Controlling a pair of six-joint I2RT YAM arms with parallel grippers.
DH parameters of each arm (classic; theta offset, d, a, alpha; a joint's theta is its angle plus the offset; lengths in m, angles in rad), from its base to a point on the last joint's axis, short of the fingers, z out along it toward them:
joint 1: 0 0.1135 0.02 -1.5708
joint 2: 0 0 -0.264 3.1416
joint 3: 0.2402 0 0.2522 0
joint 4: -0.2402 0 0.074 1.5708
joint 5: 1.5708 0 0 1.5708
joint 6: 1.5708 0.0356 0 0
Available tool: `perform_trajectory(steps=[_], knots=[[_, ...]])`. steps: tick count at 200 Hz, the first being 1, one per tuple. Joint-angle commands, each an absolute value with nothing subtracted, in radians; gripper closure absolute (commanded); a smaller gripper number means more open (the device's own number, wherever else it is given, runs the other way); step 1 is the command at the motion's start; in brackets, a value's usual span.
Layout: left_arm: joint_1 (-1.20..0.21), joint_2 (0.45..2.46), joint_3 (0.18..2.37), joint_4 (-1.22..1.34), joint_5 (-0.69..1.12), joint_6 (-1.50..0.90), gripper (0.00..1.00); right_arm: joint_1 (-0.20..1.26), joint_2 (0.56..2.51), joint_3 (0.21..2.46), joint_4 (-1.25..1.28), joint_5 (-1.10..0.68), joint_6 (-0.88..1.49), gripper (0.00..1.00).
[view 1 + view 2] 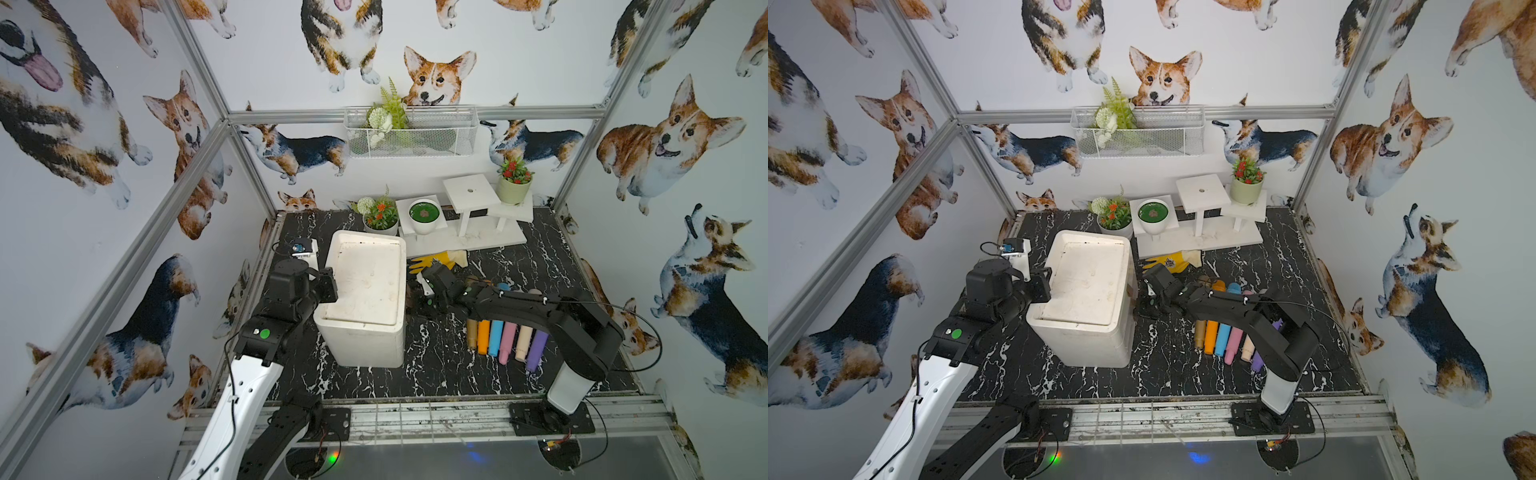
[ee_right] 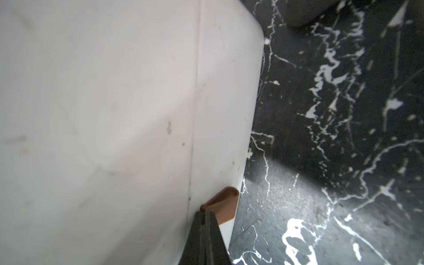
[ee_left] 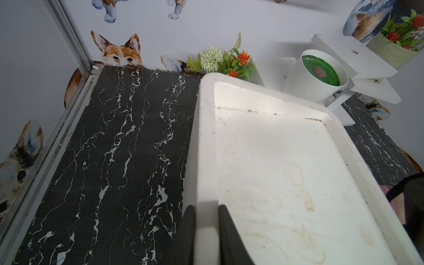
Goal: Take the microphone out of the drawer
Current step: Close the drawer in the storage box, then reset both arms
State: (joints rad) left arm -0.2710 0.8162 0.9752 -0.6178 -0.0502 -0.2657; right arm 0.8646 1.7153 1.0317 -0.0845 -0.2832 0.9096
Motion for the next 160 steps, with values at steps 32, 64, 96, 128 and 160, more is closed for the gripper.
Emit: perform_trajectory(steps=[32, 64, 96, 128, 160], knots=[[-0.271, 0.833, 1.046, -0.816, 0.001, -0.305, 0.58, 0.843, 1.565, 1.061, -0.298, -0.133, 0.764, 0.81], [-0.272, 0.86, 1.12, -0.816, 0.003, -0.312, 0.52, 0.784, 1.428, 1.032, -0.415, -0.046, 0.711, 0.69], [-0.271, 0.887, 1.2, -0.823, -0.021, -0.29, 0.44, 0.688, 1.26, 0.952, -0.496, 0.036, 0.67, 0.59], [-0.268, 0.925, 1.297, -0.861, -0.119, -0.216, 0.41, 0.602, 1.111, 0.877, -0.576, 0.2, 0.605, 0.48], [-0.241, 0.965, 1.376, -0.875, -0.211, -0.151, 0.29, 0.542, 0.98, 0.788, -0.564, 0.389, 0.53, 0.32]])
